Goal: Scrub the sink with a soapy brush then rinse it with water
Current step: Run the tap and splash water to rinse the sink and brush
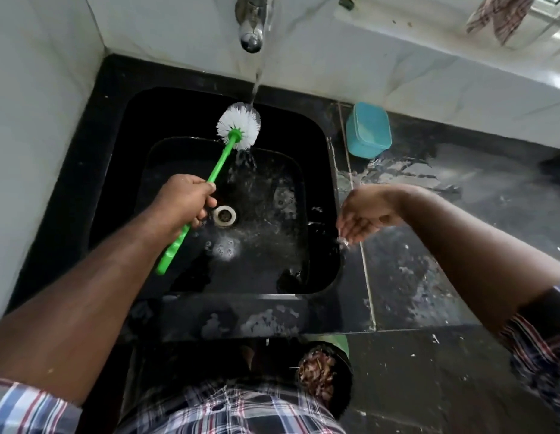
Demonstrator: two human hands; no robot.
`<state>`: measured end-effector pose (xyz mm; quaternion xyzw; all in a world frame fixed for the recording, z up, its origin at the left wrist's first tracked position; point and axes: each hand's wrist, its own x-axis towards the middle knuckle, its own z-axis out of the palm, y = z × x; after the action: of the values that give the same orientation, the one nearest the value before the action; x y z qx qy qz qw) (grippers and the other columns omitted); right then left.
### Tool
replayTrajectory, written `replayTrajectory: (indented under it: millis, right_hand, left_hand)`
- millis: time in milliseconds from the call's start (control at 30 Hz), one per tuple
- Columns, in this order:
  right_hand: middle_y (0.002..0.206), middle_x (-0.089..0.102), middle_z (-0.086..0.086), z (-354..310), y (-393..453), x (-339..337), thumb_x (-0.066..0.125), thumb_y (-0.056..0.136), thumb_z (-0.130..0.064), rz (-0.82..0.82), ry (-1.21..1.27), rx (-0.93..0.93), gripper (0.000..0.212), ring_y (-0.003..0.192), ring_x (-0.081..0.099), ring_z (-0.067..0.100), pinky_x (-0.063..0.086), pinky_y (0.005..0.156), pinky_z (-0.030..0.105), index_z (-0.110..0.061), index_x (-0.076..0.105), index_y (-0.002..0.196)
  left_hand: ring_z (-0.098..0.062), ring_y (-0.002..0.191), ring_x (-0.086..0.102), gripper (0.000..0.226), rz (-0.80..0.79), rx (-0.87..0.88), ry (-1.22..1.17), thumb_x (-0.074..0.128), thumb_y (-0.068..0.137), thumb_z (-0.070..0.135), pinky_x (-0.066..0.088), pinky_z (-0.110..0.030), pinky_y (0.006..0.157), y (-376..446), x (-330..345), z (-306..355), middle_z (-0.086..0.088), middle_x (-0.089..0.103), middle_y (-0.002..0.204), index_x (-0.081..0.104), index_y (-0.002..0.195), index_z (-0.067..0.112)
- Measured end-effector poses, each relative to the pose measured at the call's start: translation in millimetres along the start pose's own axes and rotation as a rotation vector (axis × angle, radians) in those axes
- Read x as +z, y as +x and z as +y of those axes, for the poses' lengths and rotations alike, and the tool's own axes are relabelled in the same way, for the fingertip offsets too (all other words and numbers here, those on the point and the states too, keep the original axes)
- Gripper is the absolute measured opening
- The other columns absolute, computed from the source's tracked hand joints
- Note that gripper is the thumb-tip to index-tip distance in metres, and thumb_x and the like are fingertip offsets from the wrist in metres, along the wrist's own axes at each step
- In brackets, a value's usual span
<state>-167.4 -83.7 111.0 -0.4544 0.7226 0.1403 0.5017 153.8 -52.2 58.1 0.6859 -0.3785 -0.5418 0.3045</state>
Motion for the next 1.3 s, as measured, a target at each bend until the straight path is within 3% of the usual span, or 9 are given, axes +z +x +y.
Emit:
replayTrajectory:
  millis: [167, 300, 467, 600, 733, 900, 1033, 1167, 1300]
  right_hand:
    - [0.101, 0.070, 0.028, -2.8, -4.0, -14.7, 0.040, 0.096, 0.004, 0.076, 0.299, -0.136, 0.026, 0.093, 0.069, 0.037, 0.054, 0.093, 0.049, 0.009, 0.064, 0.105]
    - [0.104, 0.069, 0.023, -32.8, 1.3, -19.3, 0.047, 0.095, -0.003, 0.120, 0.679, -0.335, 0.021, 0.091, 0.071, 0.033, 0.060, 0.079, 0.038, -0.001, 0.065, 0.105]
    - [0.107, 0.069, 0.017, -97.4, 25.7, 3.1, 0.049, 0.096, -0.012, -0.037, 0.989, -0.440, 0.022, 0.098, 0.069, 0.029, 0.058, 0.083, 0.033, -0.006, 0.062, 0.112]
    - [0.121, 0.062, 0.027, -150.9, 43.9, 26.1, 0.048, 0.096, -0.009, -0.131, 1.222, -0.460, 0.030, 0.112, 0.063, 0.037, 0.055, 0.092, 0.039, 0.007, 0.058, 0.118]
    - [0.100, 0.061, 0.030, -182.9, 53.8, 36.8, 0.042, 0.098, -0.005, -0.171, 1.461, -0.460, 0.024, 0.104, 0.060, 0.042, 0.052, 0.095, 0.045, 0.013, 0.058, 0.098]
    - [0.087, 0.056, 0.021, -208.0, 58.6, 31.3, 0.035, 0.097, 0.000, -0.196, 1.652, -0.435, 0.025, 0.074, 0.059, 0.030, 0.059, 0.058, 0.035, 0.007, 0.056, 0.087]
    - [0.078, 0.051, 0.016, -223.9, 59.1, 27.4, 0.034, 0.091, 0.007, -0.212, 1.577, -0.426, 0.019, 0.065, 0.053, 0.026, 0.053, 0.042, 0.028, 0.005, 0.052, 0.084]
    - [0.074, 0.053, 0.015, -234.5, 55.0, 23.4, 0.031, 0.094, 0.003, -0.295, 1.606, -0.442, 0.024, 0.062, 0.055, 0.025, 0.049, 0.040, 0.025, 0.003, 0.051, 0.081]
    - [0.078, 0.057, 0.019, -227.0, 48.1, 18.9, 0.034, 0.091, 0.004, -0.433, 1.736, -0.501, 0.021, 0.061, 0.060, 0.027, 0.053, 0.047, 0.025, 0.003, 0.054, 0.084]
  left_hand:
    - [-0.009, 0.047, 0.043, 0.018, 0.004, -0.013, -0.021, 0.053, 0.098, 0.019, 0.033, -0.020, 0.037, -2.6, -0.4, -0.8, -0.004, 0.064, 0.079, 0.064, 0.107, 0.009]
    - [-0.009, 0.047, 0.043, 0.017, 0.012, -0.019, -0.019, 0.053, 0.098, 0.019, 0.033, -0.021, 0.038, -4.0, -2.0, -2.0, -0.004, 0.064, 0.079, 0.065, 0.106, 0.009]
    - [-0.010, 0.048, 0.043, 0.018, 0.030, -0.024, -0.029, 0.052, 0.098, 0.019, 0.033, -0.021, 0.038, -4.9, -4.0, -3.7, -0.003, 0.063, 0.078, 0.064, 0.106, 0.009]
    - [-0.009, 0.047, 0.043, 0.017, 0.036, -0.029, -0.028, 0.054, 0.098, 0.021, 0.033, -0.020, 0.037, -3.7, -7.4, -5.2, -0.002, 0.063, 0.076, 0.065, 0.105, 0.010]
    - [-0.009, 0.045, 0.042, 0.016, 0.049, -0.014, -0.012, 0.055, 0.097, 0.022, 0.031, -0.018, 0.036, -1.9, -11.6, -7.7, -0.001, 0.062, 0.073, 0.066, 0.100, 0.011]
    - [-0.011, 0.045, 0.046, 0.011, 0.039, 0.040, 0.083, 0.060, 0.096, 0.021, 0.036, -0.019, 0.036, 0.4, -21.8, -11.7, -0.004, 0.062, 0.075, 0.067, 0.097, 0.012]
    - [-0.015, 0.056, 0.059, 0.018, 0.040, 0.072, 0.169, 0.066, 0.093, 0.019, 0.050, -0.025, 0.047, 2.2, -30.6, -13.9, -0.007, 0.066, 0.078, 0.065, 0.111, 0.018]
    - [-0.018, 0.060, 0.065, 0.038, 0.038, 0.094, 0.199, 0.069, 0.091, 0.015, 0.054, -0.027, 0.049, 3.7, -37.1, -16.1, -0.007, 0.065, 0.079, 0.061, 0.128, 0.012]
    - [-0.016, 0.061, 0.065, 0.036, 0.059, 0.117, 0.231, 0.070, 0.091, 0.017, 0.051, -0.021, 0.045, 0.2, -43.3, -14.7, -0.005, 0.065, 0.080, 0.063, 0.126, 0.015]
